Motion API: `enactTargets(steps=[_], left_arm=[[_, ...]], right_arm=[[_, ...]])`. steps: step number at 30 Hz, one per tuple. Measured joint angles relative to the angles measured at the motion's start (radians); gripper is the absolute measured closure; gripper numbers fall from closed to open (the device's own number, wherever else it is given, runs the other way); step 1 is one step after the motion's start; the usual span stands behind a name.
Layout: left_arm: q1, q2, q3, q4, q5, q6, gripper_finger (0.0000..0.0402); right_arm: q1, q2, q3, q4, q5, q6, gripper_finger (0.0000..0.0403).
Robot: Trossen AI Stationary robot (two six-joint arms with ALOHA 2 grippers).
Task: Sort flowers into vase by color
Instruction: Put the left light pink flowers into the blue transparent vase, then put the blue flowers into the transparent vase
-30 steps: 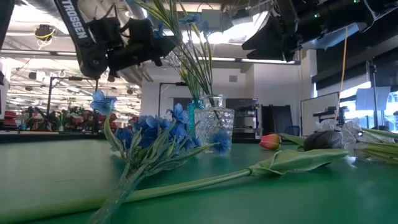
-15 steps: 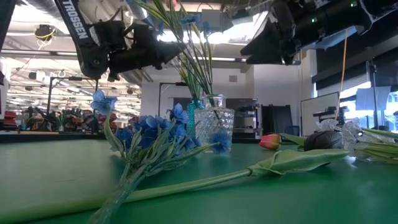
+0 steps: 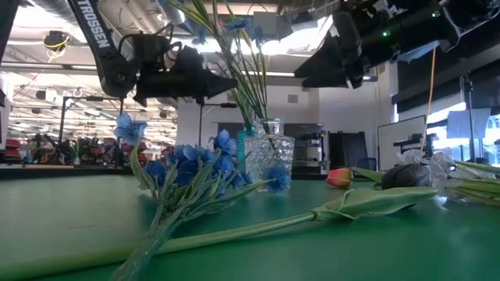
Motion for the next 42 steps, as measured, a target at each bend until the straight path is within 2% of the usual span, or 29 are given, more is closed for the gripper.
enactTargets(steps=[8, 32, 42], left_arm=[[0.000, 0.003, -0.001, -0.090, -0.002, -0.002, 0.0400], [-0.006, 0.003, -0.002, -0.085, -0.001, -0.035, 0.0401], [0.000, 0.000, -0.002, -0.110, -0.014, -0.039, 0.0401]], right_arm=[[0.000, 0.000, 0.000, 0.014, -0.008, -0.023, 0.0135], [0.000, -0.001, 0.000, 0.008, 0.002, -0.051, 0.0135], [0.000, -0.002, 0.000, -0.054, 0.153, 0.001, 0.0135]])
